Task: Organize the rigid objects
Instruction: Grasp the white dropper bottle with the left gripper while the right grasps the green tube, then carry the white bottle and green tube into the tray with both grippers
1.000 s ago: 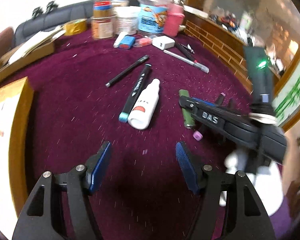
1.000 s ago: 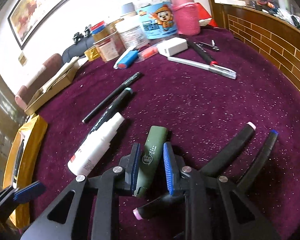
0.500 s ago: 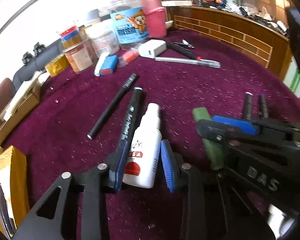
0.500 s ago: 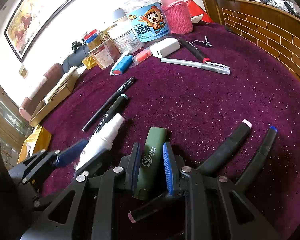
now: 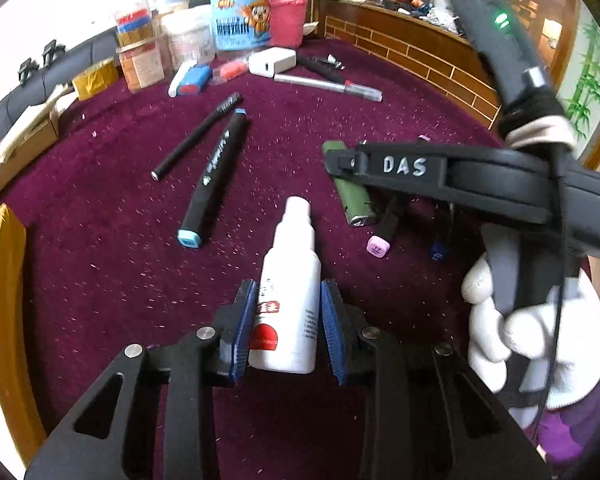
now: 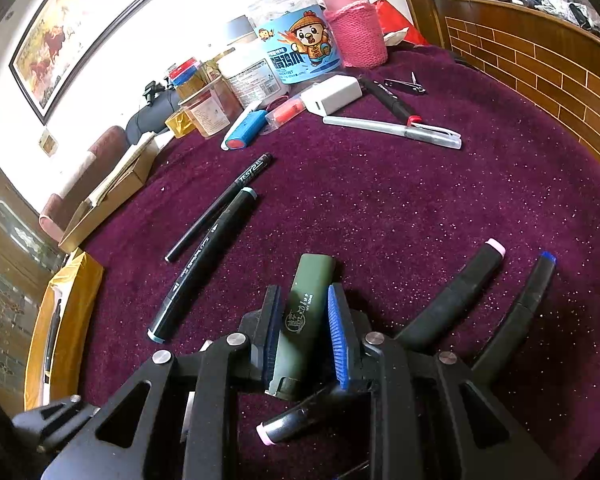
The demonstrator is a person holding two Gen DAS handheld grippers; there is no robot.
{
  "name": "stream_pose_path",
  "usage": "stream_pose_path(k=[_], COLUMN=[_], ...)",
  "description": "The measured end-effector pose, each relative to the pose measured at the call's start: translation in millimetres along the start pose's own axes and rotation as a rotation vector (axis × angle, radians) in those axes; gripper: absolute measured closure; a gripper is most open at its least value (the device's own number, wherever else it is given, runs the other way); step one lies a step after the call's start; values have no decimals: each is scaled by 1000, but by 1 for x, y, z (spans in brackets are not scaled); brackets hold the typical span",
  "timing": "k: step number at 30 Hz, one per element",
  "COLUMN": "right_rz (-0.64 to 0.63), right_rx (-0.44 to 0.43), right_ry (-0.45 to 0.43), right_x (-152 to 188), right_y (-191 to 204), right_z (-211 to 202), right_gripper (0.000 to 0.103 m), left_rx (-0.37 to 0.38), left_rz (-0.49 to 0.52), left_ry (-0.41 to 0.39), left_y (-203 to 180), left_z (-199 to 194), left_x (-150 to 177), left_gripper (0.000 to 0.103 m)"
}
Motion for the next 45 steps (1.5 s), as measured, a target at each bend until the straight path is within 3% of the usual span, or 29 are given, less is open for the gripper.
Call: stream_pose_path(k=[3,6,8,11,17,22,25,26,30,37,45], right_rz=[8,10,9,9,-65,-87,-122,-135,-165,-12,-19], right_rx=[-10,-15,-15,-15,-6,-3,29,42,69,-105,-209], right_ry=[0,0,0,0,5,10,18,23,32,65,60], right_x=[0,-1,-1,0,2,3,5,6,7,20,36], right_y=[-1,-1,-1,-1,13,15,18,20,23,23,60], right_z=[0,0,0,0,2,3,4,5,7,-16,-52], right_gripper=[82,82,82,82,64,62,74,85,85,86,85], left_rx=[-20,-38,-28,5,83,111,125,128,134,158,165], left_rz=[2,20,-5,-57,-152,-213,-260,-275,-321,-410,-524], left_ry=[-41,-72,-76,-76,-86,-100,-103,-108,-135,-208,-274], left_y=[-4,-7,-3,3,8,12,21,24,38,70,114], left_z=[4,5,3,-3,-23,-42,-52,-56,-74,-109,-135], left_x=[-5,-6,-6,-1,10,26,36,40,51,71,97], left_gripper=[66,67,77,77,77,77,77,76,76,76,76])
Point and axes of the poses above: each gripper's, at about its wrist camera, not at the fingertips, and z roughly the way its jaws point, y to its left, x to its underside, the point moved 9 cm from there along z, roughly the way its jaws point
